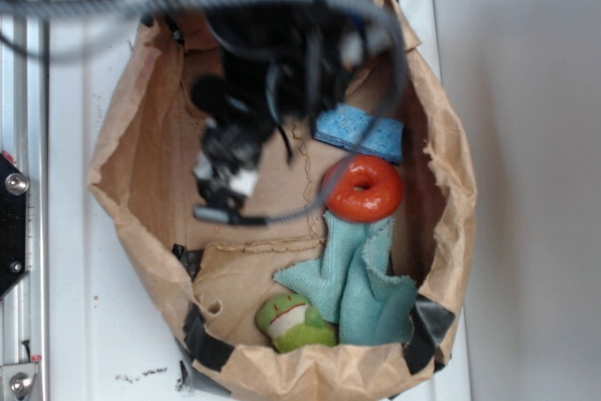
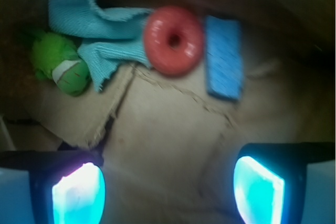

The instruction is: Grab the blue sponge.

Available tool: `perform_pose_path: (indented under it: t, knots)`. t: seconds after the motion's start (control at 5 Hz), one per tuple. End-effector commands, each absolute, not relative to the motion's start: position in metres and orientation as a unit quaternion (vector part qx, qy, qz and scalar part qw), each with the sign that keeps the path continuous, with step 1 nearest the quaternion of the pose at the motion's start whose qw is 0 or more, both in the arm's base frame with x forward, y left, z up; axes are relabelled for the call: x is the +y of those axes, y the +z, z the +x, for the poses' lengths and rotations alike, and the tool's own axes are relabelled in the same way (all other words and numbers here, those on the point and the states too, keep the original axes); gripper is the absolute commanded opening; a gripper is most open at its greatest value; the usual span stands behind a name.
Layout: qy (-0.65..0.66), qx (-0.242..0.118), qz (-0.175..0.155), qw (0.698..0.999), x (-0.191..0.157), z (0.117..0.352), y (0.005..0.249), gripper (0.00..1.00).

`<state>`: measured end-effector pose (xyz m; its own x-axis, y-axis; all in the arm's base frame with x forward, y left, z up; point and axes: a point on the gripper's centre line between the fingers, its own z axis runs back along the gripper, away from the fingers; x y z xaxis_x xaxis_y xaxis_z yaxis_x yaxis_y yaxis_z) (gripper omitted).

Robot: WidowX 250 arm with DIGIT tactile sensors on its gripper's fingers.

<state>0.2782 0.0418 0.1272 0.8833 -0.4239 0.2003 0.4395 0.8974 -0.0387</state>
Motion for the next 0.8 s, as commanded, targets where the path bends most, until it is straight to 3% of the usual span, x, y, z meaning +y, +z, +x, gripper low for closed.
perform_pose_path:
  t: [0.0, 0.2, 0.6]
  knots:
    - [-0.28, -0.098, -0.01, 0.955, 0.03, 0.3, 0.097, 1.0]
    - [-0.286, -0.099, 0.023, 0.953, 0.037, 0.317, 0.088, 1.0]
    - [-0.296, -0.103, 0.002, 0.95, 0.039, 0.345, 0.083, 1.0]
